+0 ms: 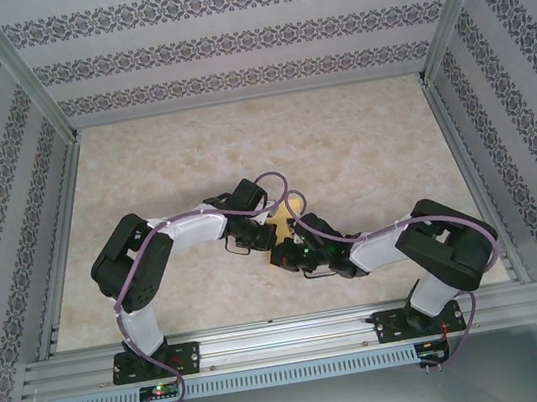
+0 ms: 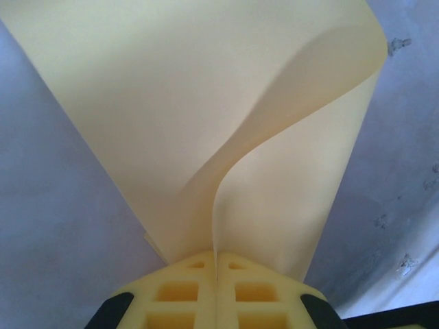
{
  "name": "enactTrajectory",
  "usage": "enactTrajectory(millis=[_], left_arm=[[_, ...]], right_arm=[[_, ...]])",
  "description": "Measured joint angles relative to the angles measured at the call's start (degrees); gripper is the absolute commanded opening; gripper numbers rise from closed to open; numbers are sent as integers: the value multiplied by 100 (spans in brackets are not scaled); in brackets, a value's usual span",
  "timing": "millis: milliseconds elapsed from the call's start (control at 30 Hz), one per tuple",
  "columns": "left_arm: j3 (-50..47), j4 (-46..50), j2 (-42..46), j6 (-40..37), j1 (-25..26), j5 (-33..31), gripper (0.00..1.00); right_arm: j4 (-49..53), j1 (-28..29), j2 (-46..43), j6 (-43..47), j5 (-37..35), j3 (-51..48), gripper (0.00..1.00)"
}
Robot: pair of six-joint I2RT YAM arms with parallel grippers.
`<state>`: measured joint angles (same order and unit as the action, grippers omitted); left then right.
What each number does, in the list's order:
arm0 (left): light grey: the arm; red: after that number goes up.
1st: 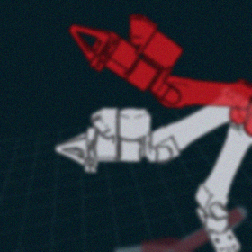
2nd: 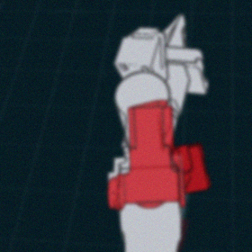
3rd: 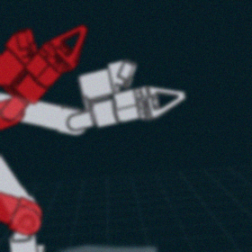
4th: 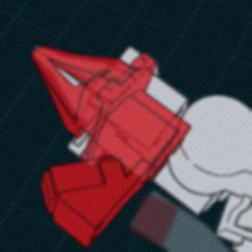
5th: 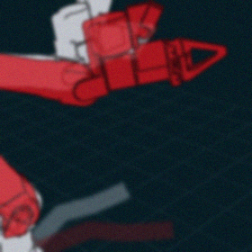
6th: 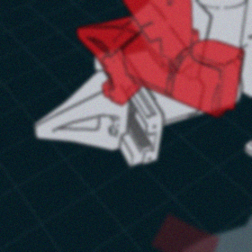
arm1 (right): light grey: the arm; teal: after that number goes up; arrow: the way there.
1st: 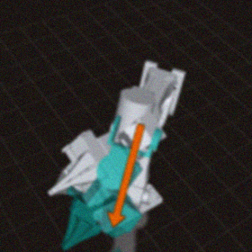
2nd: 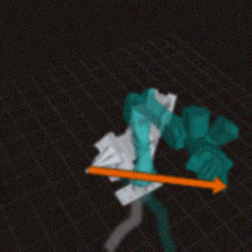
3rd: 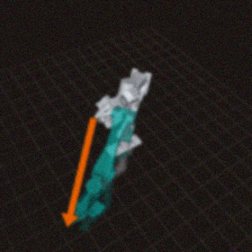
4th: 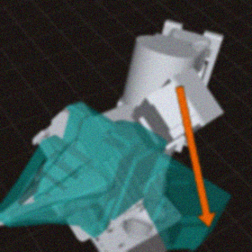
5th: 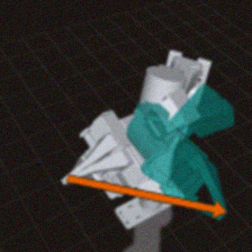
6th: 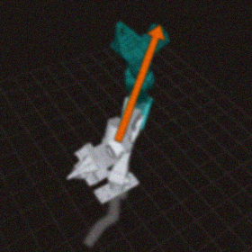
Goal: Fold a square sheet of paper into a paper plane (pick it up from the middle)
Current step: Third fold the triangle at the center of the table.
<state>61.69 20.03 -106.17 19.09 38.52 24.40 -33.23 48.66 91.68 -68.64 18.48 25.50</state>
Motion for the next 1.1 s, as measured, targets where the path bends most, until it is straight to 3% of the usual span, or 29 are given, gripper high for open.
enactTrajectory(millis=[367, 533, 667, 767, 1100], left_arm=[[11, 2, -9, -4, 0, 17, 0], [17, 2, -13, -33, 0, 22, 0], [17, 2, -15, -44, 0, 22, 0], [17, 2, -13, -48, 0, 22, 0], [22, 2, -20, -63, 0, 26, 0]], right_arm=[[144, -17, 295, -4, 79, 125, 0], [807, -203, -573, 177, -79, 109, 0], [1056, -765, -1102, 411, -151, 136, 0], [1165, -968, -925, 481, -146, 214, 0], [1029, -859, -129, 518, 133, 382, 0]])
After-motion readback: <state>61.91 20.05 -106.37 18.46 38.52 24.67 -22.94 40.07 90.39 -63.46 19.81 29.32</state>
